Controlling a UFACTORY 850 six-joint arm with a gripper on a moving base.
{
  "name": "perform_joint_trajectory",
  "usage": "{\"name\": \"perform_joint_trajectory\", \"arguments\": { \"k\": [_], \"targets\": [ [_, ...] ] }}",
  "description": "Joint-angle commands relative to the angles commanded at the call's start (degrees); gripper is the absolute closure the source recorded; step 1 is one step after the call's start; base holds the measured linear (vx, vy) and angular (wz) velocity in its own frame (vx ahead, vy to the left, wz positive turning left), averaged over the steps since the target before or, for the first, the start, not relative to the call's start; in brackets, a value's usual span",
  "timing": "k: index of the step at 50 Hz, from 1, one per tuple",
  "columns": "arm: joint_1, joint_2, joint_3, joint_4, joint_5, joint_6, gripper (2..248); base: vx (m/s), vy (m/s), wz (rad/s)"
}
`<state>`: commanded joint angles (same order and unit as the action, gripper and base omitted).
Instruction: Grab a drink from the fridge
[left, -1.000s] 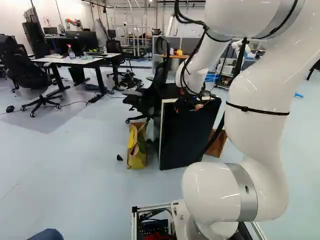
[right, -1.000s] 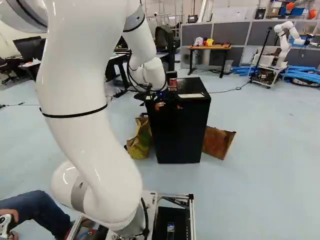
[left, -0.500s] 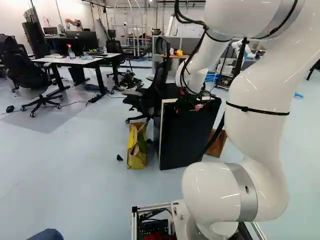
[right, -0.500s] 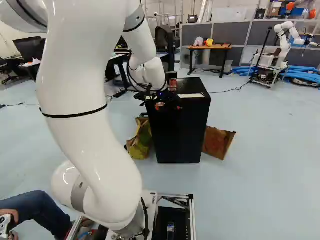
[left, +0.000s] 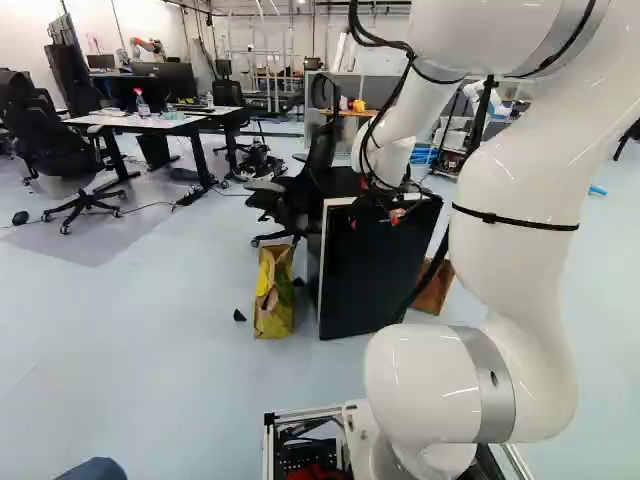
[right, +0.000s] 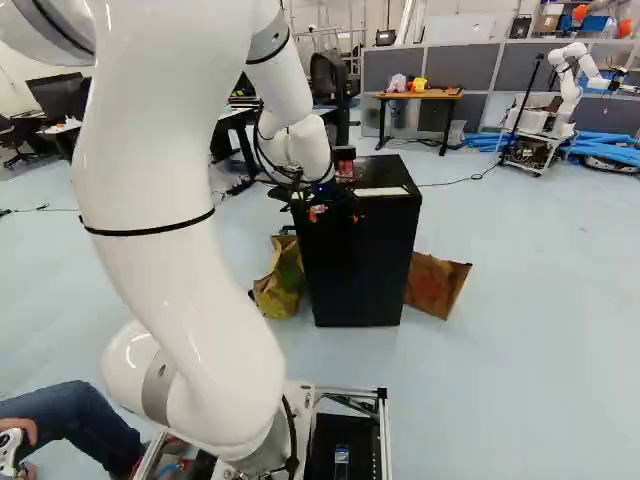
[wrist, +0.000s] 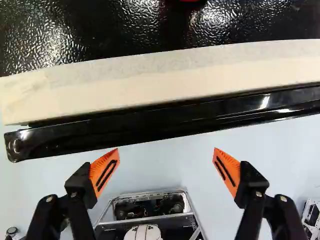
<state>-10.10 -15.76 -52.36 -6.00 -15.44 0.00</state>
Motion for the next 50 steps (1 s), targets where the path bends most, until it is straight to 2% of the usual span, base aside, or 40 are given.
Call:
{"name": "perform_joint_trajectory", "arguments": {
  "k": [34, 50],
  "targets": [
    [-0.02, 0.12, 0.14, 0.00, 3.17, 0.00, 3, 0.000, 0.000, 0.000],
    [-0.19, 2.85, 3.47, 0.00, 3.17, 0.00, 3, 0.000, 0.000, 0.000]
  ]
}}
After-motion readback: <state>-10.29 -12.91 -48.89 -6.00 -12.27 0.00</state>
